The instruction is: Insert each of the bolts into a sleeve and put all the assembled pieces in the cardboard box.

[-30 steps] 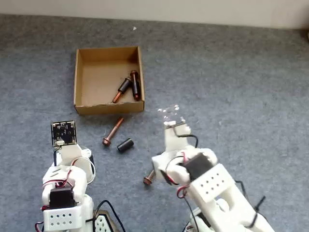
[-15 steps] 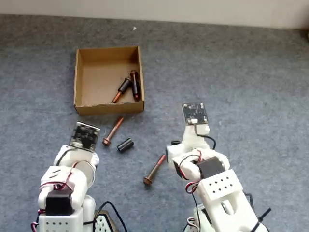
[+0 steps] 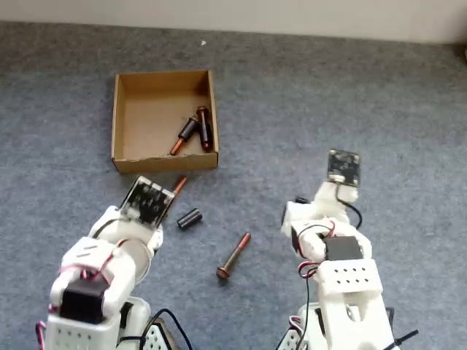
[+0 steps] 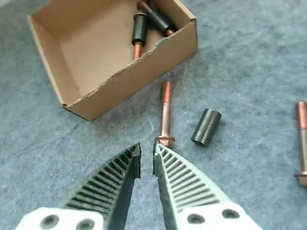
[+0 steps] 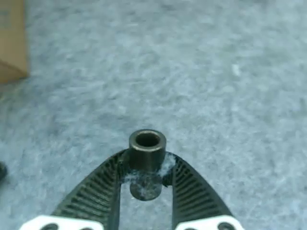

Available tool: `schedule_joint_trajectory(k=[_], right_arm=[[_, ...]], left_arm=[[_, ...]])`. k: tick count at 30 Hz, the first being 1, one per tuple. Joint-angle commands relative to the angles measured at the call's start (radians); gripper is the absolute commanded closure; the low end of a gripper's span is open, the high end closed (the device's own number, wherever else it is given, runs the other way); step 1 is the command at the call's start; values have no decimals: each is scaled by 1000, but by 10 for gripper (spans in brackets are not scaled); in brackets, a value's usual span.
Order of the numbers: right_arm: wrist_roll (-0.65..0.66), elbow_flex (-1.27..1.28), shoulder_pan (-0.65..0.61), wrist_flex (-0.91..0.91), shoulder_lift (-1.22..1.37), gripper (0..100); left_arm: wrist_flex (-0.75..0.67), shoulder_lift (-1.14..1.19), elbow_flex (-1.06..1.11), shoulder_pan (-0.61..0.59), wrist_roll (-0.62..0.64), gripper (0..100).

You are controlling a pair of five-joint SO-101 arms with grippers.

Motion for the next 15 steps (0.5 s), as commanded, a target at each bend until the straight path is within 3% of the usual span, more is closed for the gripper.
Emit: schedule_joint_trajectory(k=[1,9,15], right_arm=[[-25,2,31,-65,-19,995],[-25,5,36,-70,-19,995],[-23,31,36,-73,-19,995]], left_arm=[[-3,317,-191,58,-11,913],[-20,740,-377,56,-9,813],[-221,974,-397,54,-9,829]])
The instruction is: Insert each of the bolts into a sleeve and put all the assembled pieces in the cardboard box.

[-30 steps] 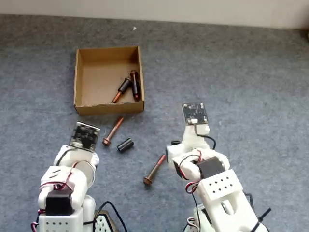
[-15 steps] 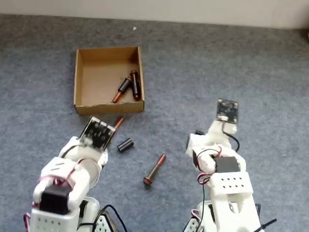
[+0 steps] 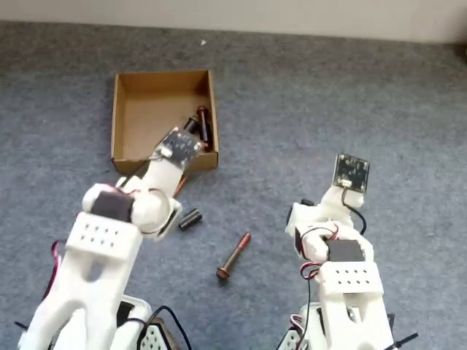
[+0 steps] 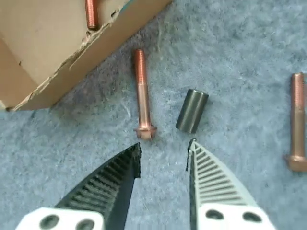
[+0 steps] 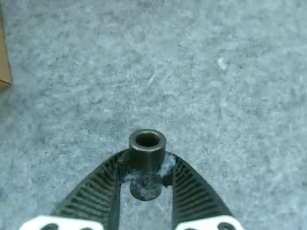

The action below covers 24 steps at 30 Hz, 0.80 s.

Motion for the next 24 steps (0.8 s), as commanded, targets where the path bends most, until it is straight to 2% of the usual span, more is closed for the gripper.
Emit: schedule_joint_trajectory(k=[1,9,13,18,24], right_arm=[[-8,-10,12,-24,-19,995],[-8,-8,10,-24,-19,995],[-8,-8,8,-24,-19,995],[-8,-8,8,-24,-19,995],[-8,-8,8,-24,-19,995]], left_arm=[[-155,163,-53,10,-9,829],[-350,401,-67,-47,-9,829],[-362,527,-143,-93,-11,829],[-362,704,-226,-93,-11,832],[-361,786,-283,-87,-12,991]])
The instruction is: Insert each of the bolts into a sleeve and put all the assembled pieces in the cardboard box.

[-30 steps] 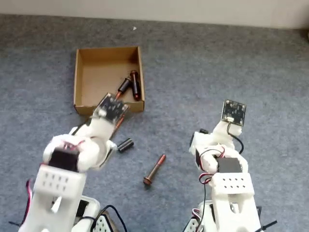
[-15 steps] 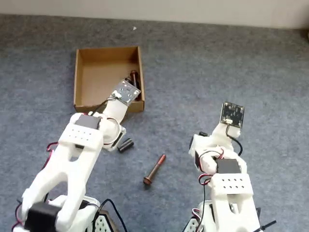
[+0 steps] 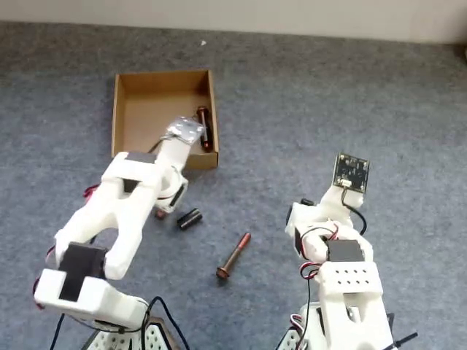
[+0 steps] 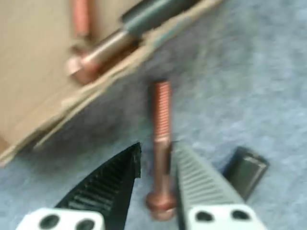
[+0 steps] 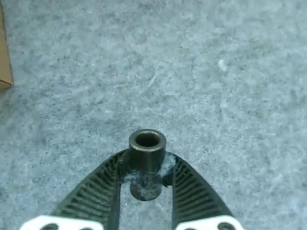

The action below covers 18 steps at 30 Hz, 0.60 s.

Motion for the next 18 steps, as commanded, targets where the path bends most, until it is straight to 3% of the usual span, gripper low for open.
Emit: schedule_joint_trajectory(k=[1,5,12,18], right_arm=[[-8,-8,10,-24,-19,995],[-8,-8,10,-24,-19,995],[-8,-8,10,-24,-19,995],[-8,-7,10,-24,-19,995]], left_arm=[[-12,18,-58,1,-12,998],[43,7,-79,35,41,995],[310,-157,-191,38,299,995],[336,-369,-185,38,598,995]])
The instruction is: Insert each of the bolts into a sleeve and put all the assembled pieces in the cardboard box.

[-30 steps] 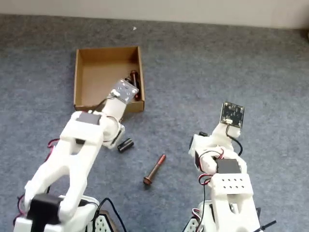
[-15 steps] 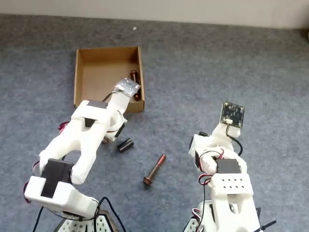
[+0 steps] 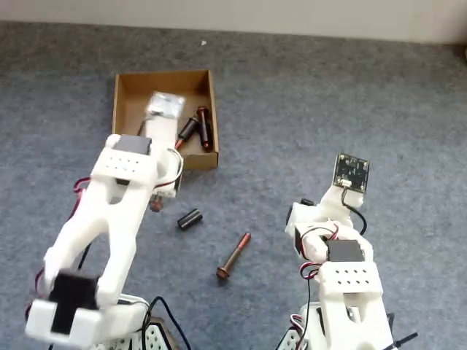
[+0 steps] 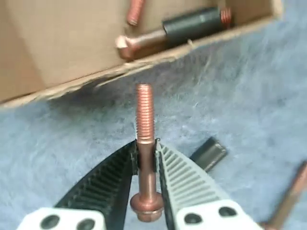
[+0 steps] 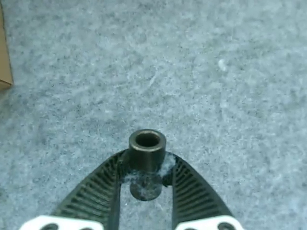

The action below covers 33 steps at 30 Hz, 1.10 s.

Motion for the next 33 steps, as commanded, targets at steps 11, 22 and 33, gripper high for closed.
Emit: schedule_joint_trajectory(k=[11,22,33], right_arm=[[-6,-7,12,-24,-19,995],[-6,-7,12,-24,-19,995],[-6,-5,12,-24,-19,995]], left_arm=[[9,-392,157,8,1022,993],[9,-423,254,-71,1089,947],[17,-423,321,-71,1086,659]])
